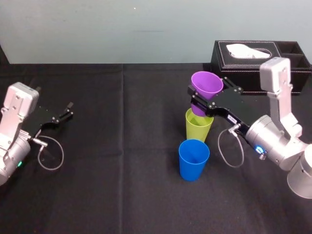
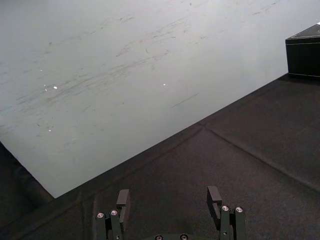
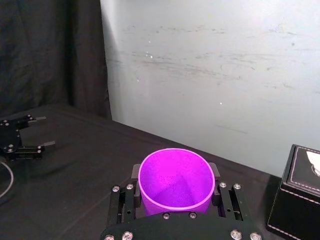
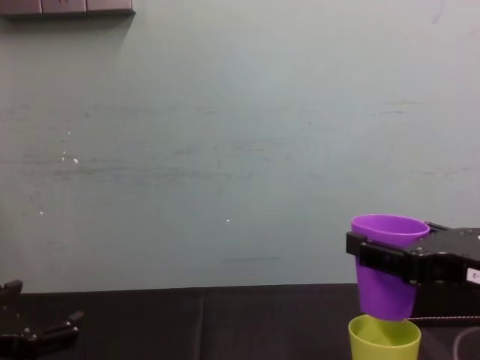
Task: Stack the three plastic cups sequentially using one hand.
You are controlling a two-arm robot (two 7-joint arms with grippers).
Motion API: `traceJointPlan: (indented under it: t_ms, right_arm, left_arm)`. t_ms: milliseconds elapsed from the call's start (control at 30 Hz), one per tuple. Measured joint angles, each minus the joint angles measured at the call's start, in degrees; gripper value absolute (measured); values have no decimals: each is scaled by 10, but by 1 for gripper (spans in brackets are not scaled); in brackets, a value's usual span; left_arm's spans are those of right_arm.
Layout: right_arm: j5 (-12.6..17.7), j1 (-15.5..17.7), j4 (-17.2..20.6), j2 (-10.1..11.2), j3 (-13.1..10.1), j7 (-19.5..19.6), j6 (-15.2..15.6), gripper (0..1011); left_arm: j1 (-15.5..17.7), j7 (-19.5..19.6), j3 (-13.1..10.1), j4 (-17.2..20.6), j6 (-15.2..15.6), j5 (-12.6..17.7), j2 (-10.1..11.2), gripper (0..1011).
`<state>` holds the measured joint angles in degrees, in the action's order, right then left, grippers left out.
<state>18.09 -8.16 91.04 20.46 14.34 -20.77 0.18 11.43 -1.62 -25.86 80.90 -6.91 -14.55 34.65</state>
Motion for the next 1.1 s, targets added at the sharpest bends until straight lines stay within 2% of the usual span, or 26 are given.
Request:
traceJointPlan:
  t_ms: [133,467,800,1100]
  right_arm:
    - [-2,-13,-29,-5,8,-5,-20,747]
    - [-8,-28,-65,-11,15,-5,-34,746]
    - [-9,-34,-79,-13,20,-9,-36,747]
    - [-9,-29,-75,-10,22,-10,-32,747]
  left_arm:
    - [0,0,0,0,0,0,0,1012]
    - [0,0,0,0,0,0,0,1012]
    - [0,0,0,0,0,0,0,1011]
    - [0,0,0,0,0,0,0,1011]
